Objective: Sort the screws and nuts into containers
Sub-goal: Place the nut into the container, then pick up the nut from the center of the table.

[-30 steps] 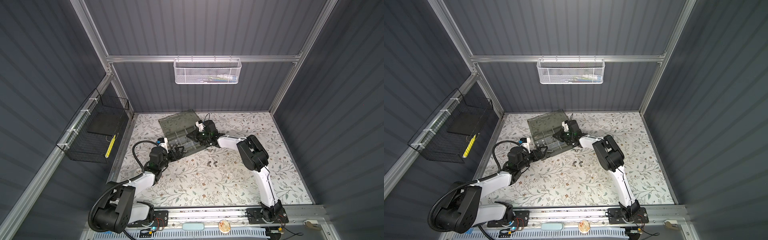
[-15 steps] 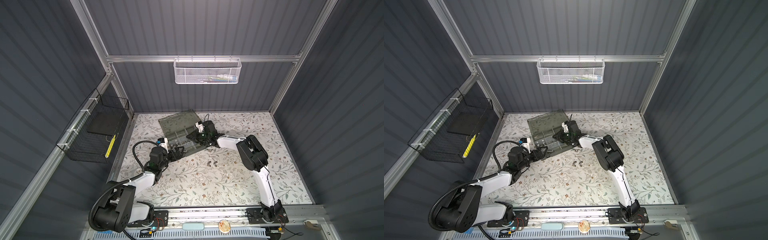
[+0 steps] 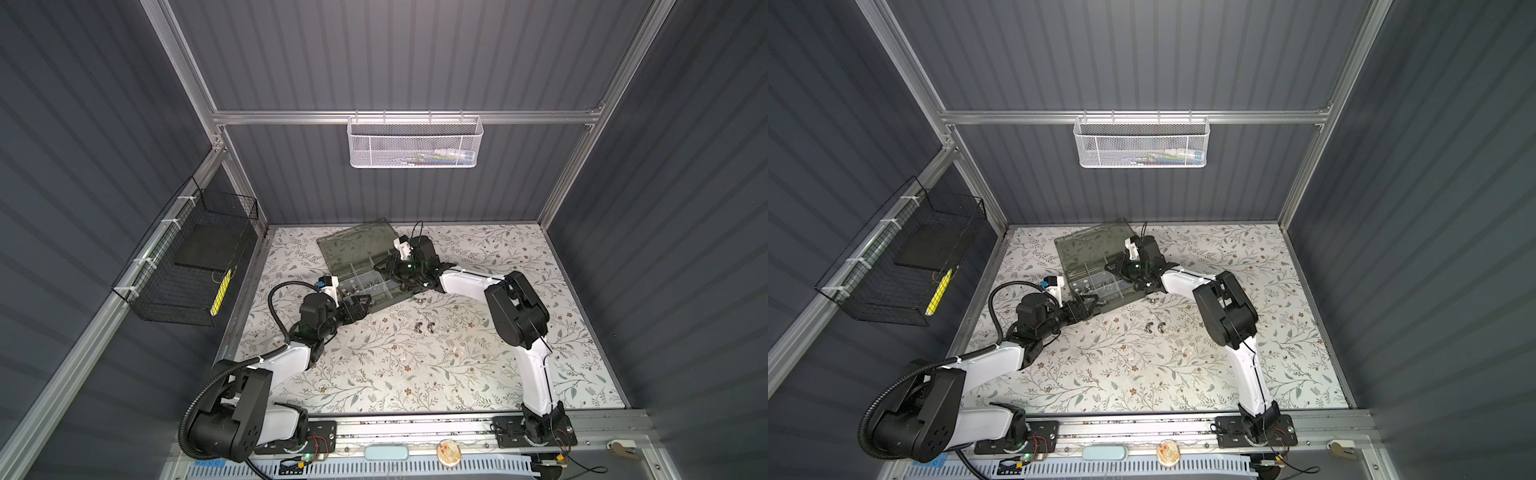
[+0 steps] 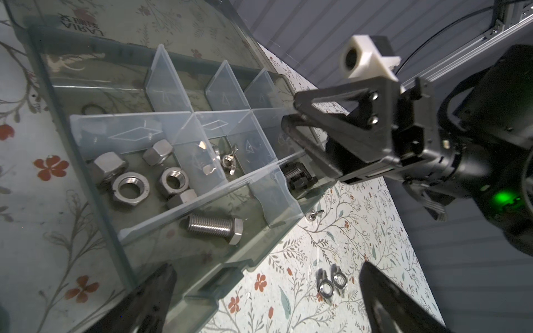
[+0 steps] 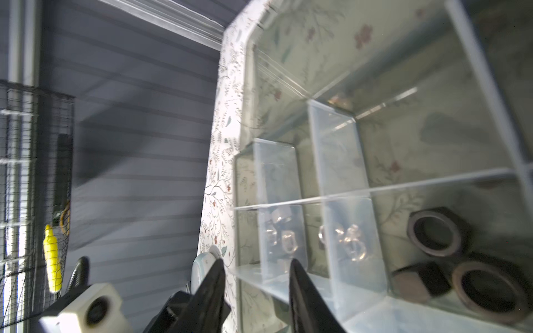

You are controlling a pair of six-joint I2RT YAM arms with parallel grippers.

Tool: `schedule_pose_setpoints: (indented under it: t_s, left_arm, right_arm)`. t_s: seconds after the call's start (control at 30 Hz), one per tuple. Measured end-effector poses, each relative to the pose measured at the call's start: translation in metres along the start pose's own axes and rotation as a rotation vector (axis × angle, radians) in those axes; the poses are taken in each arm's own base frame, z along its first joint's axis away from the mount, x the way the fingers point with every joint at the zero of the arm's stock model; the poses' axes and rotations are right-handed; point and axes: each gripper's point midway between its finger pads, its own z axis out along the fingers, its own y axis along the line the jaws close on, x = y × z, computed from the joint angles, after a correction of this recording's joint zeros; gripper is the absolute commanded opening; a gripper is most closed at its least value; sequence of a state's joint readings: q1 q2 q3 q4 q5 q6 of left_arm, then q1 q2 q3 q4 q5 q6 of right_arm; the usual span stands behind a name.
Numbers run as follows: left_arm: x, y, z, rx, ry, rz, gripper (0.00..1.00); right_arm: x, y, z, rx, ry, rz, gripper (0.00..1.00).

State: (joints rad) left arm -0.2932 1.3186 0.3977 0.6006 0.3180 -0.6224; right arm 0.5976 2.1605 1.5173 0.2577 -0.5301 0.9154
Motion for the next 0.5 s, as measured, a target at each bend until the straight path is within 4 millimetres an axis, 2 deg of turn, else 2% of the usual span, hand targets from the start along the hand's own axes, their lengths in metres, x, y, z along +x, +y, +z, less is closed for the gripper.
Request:
schedule_pose_setpoints:
  t_s: [0.13,0.23,0.33,0.5]
  left_arm:
    - [0.004,-0.008,0.002,0.023,0.016,0.024,1.00]
    - [0.009,-0.025,0.006,0.058,0.038,0.073,1.00]
    - [0.015,-0.045,0.011,0.098,0.056,0.132,1.00]
    - [0.023,-0.066,0.014,0.141,0.079,0.197,1.00]
  right_arm:
    - [-0.009,0.029,-0.025,-0.022,-0.051,-0.061,0.54]
    - [-0.007,0.038,-0.045,-0.017,-0.078,-0.087,0.59]
    - [0.002,0.034,-0.063,0.013,-0.093,-0.096,0.66]
    - [0.025,0.007,-0.093,0.091,-0.101,-0.083,0.89]
